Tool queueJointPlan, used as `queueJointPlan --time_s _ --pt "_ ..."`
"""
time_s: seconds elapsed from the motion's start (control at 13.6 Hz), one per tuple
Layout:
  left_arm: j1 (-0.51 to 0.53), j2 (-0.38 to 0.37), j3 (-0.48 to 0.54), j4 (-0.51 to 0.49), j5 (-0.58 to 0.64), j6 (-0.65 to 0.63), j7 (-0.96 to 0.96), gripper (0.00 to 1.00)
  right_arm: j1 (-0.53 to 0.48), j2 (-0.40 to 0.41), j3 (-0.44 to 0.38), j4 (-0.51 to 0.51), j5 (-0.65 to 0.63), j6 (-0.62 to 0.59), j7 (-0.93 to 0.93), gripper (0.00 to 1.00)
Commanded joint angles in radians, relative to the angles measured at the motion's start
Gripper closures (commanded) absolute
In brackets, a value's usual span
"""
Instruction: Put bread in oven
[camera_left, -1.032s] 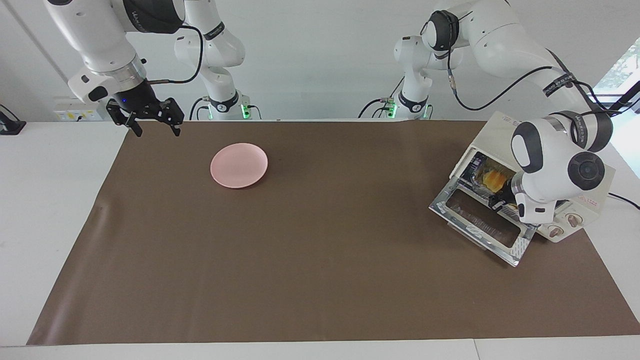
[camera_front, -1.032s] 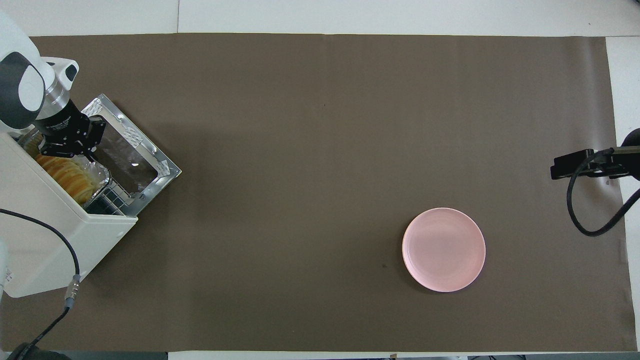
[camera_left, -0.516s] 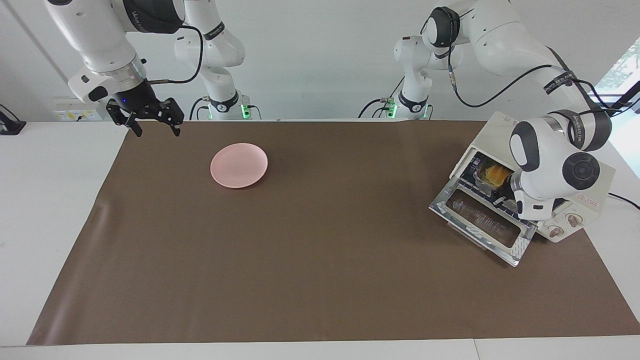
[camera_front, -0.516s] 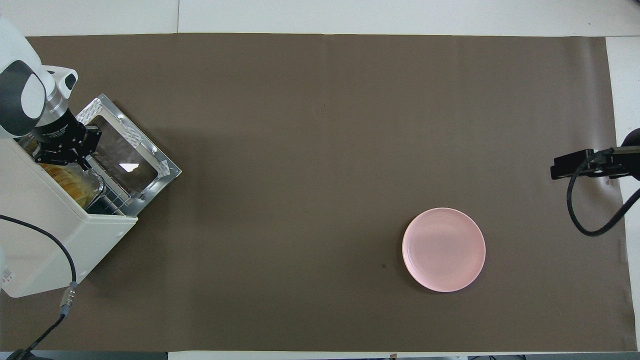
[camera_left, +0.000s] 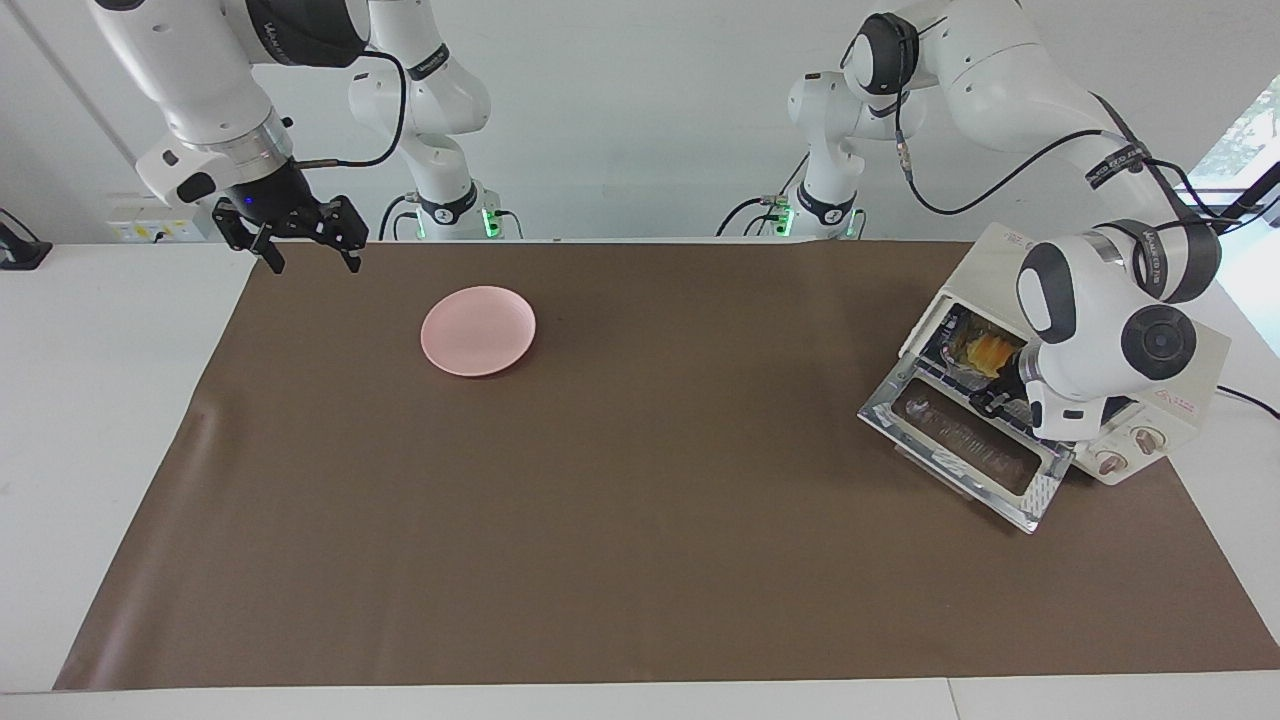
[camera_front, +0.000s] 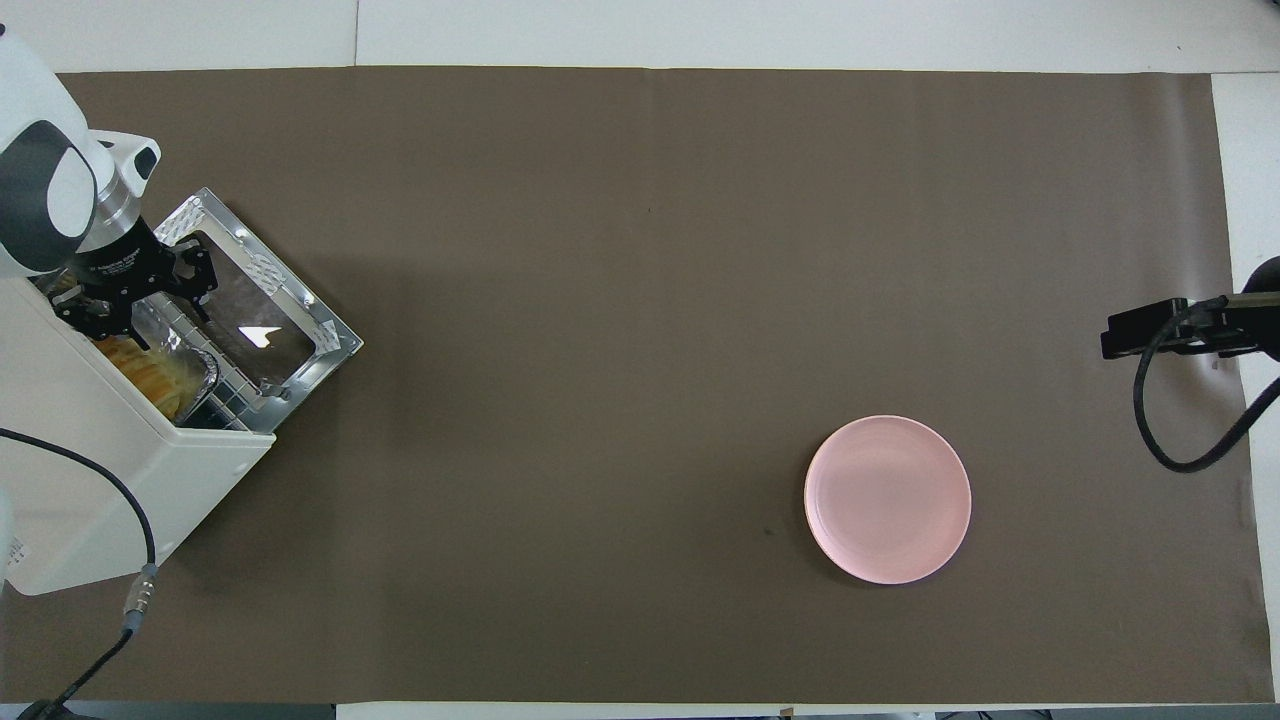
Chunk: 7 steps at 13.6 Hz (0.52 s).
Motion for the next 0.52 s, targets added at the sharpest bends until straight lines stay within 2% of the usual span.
queueJointPlan --time_s 0.0,0.15,0.44 --pt "-0.030 -0.036 0.003 -0.033 0.019 0.020 0.009 0.00 -0.004 -0.015 0.002 -0.013 -0.010 -0.008 -0.013 0.00" --pt "-0.064 -0.039 0.003 -0.018 0.019 0.014 0.009 0.00 -0.004 -0.015 0.003 -0.013 -0.011 -0.008 -0.013 0.00" --pt "-0.118 -0.131 0.000 -0.005 0.017 -0.011 0.021 0.00 -0.004 -0.015 0.002 -0.013 -0.010 -0.008 -0.013 0.00"
